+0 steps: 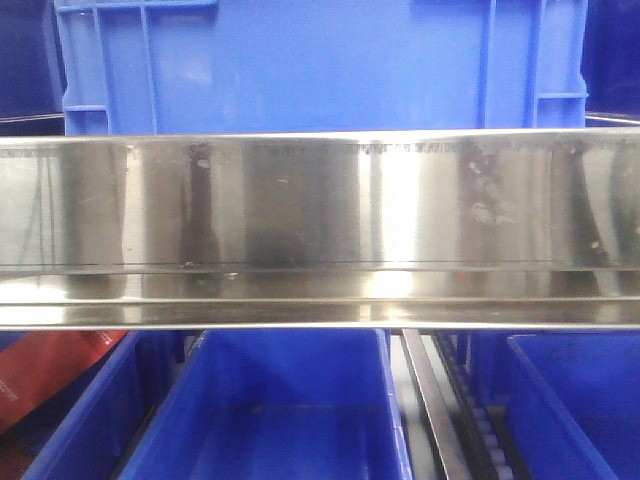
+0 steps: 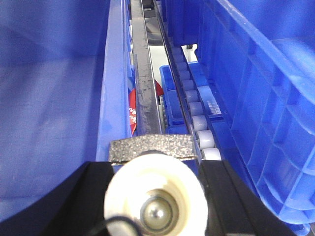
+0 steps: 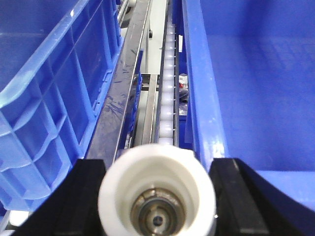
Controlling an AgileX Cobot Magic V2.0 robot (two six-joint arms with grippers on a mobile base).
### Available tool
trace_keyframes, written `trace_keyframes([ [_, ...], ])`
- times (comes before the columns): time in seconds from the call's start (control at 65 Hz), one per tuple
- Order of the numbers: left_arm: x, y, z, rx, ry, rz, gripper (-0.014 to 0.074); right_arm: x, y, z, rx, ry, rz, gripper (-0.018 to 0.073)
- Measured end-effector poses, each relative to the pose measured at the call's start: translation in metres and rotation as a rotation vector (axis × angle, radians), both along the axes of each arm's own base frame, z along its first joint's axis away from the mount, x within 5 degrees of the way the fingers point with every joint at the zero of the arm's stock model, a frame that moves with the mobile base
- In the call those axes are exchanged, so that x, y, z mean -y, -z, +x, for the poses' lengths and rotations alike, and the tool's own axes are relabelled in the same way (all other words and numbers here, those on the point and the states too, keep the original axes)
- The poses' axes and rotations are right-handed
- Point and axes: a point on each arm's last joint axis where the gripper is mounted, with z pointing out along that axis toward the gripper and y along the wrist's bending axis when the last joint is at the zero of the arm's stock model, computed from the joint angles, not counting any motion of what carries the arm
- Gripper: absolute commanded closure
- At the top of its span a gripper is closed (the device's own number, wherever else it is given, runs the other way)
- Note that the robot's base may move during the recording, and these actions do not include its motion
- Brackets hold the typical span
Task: Place valve from conveyor to right shelf box
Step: 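Lower the valves into the blue bins and open both grippers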
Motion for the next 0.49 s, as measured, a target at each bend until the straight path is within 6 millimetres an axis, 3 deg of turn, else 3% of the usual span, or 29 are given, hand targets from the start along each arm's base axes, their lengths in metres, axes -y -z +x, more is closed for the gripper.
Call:
trace_keyframes([
  [0.323,0.0,-0.004,0.001,0.03,-0.001,0.001,0.0707,0.001,-0.006,0.002,0.062,0.009,-0.002,0.0712],
  [0.416,0.0,-0.015,0.003,0.051,-0.003,0.004,0.0707,0.001,-0.011,0.002,0.064,0.007,0.0,0.0712],
  [0.493,0.0,-0.035,0.005,0.106,-0.001,-0.004,0.0707,-0.001,-0.025,0.004,0.094,-0.001,0.02,0.0712],
])
